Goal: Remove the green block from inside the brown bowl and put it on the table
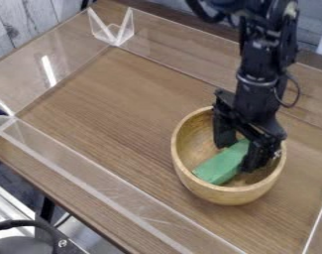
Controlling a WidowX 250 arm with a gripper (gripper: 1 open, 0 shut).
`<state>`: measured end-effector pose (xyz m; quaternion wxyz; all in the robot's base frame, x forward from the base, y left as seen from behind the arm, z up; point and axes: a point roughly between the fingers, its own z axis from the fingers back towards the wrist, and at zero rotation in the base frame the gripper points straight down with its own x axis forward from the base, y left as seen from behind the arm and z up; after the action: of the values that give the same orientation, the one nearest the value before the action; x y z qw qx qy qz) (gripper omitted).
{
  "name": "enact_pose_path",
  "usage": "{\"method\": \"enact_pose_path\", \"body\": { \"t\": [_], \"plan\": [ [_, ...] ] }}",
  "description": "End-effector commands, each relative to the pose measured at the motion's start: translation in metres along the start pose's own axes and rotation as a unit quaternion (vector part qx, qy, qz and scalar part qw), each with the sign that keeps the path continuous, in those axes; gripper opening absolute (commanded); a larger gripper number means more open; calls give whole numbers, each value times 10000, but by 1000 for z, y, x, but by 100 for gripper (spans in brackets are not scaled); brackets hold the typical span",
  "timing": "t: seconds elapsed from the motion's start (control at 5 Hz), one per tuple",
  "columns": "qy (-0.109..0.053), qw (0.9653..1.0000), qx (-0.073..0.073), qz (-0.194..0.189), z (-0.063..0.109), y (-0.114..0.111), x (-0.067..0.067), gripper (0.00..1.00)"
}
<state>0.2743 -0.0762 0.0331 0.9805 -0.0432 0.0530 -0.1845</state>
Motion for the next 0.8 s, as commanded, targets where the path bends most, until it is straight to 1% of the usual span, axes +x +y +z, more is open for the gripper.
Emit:
{"method": "enact_pose_path", "body": {
  "t": [0.0,0.2,0.4,0.6],
  "plan": [
    [-122,9999,30,59,7,4,6,100],
    [-53,9999,26,111,5,6,5,0],
    [-60,9999,7,86,4,7,7,0],
    [-103,9999,-3,54,8,9,9,0]
  ]
}}
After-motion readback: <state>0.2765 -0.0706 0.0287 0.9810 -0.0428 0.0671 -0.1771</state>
